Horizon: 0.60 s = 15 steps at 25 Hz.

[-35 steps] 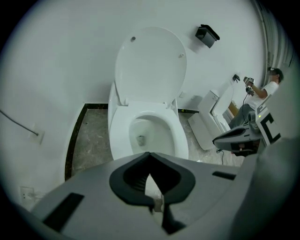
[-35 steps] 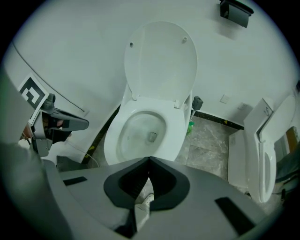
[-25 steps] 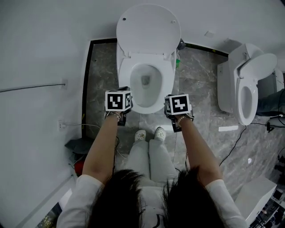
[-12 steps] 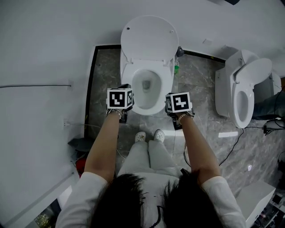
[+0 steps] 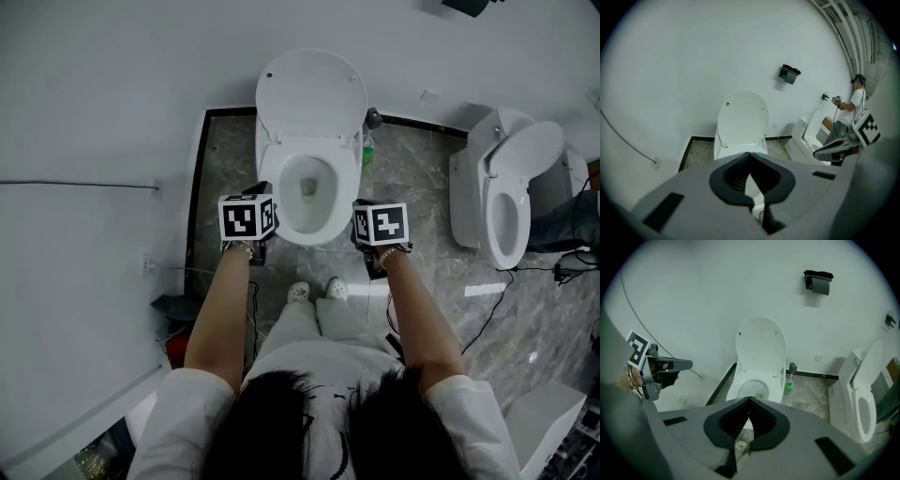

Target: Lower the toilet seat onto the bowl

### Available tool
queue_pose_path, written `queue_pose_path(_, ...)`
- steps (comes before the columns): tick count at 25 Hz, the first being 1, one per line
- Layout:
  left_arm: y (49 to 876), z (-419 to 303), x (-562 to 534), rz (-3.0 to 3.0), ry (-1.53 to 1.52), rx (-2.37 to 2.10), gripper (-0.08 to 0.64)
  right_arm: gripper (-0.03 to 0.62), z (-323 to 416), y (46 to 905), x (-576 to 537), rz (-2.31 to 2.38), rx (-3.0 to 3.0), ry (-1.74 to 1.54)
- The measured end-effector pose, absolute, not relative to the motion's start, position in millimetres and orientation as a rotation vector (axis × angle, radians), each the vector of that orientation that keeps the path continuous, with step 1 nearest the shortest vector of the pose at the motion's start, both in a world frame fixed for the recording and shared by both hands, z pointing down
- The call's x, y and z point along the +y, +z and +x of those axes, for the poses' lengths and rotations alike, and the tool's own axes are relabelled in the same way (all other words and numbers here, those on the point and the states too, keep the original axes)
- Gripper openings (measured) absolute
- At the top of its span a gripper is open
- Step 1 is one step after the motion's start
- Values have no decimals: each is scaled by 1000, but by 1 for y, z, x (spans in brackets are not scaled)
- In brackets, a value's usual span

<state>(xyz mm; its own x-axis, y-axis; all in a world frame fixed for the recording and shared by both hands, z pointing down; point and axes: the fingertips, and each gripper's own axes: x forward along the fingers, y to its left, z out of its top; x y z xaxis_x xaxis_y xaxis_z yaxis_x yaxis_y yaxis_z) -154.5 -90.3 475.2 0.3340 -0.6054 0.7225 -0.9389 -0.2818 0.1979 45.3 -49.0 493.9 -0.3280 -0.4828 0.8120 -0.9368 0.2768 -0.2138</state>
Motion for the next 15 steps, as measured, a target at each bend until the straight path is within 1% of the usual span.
queue_pose_path(7,437,-151,-85,2031,640,-1397,8,26,51,460,-54,1273,-1989,846)
queue_pose_path(15,376,-161,-89,2115,479,-1494,8,26,52,396,-67,1351,-2112,715)
